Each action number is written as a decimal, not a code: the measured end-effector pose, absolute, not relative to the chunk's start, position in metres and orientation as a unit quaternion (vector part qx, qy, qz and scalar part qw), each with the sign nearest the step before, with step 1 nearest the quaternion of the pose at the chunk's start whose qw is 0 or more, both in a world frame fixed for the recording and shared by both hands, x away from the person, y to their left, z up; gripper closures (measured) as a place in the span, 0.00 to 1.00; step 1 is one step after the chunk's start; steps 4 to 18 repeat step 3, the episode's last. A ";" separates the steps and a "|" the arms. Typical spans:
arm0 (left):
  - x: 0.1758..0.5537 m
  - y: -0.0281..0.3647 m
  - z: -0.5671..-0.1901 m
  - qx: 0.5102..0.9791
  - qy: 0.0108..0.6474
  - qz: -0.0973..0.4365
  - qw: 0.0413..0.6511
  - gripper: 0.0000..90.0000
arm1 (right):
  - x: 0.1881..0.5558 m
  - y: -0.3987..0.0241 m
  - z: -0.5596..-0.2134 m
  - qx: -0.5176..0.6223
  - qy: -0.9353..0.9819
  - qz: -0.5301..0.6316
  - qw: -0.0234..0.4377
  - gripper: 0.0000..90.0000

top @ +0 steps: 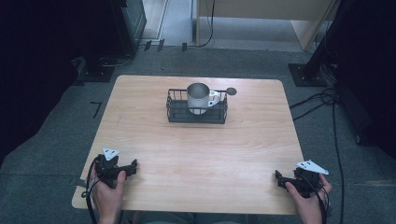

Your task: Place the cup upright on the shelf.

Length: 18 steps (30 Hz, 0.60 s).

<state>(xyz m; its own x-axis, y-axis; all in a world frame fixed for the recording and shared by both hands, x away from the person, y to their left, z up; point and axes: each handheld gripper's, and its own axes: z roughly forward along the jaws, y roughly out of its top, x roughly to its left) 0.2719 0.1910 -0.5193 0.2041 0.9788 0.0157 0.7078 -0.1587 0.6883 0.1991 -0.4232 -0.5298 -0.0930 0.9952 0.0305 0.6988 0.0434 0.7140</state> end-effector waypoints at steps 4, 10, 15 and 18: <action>0.272 0.191 -0.519 0.723 0.584 0.239 0.283 0.00 | 0.199 -0.423 -0.530 0.625 0.677 0.296 0.250 0.00; 0.272 0.191 -0.519 0.723 0.584 0.239 0.283 0.00 | 0.199 -0.423 -0.530 0.625 0.677 0.296 0.250 0.00; 0.272 0.191 -0.519 0.723 0.584 0.239 0.283 0.00 | 0.199 -0.423 -0.530 0.625 0.677 0.296 0.250 0.00; 0.272 0.191 -0.519 0.723 0.584 0.239 0.283 0.00 | 0.199 -0.423 -0.530 0.625 0.677 0.296 0.250 0.00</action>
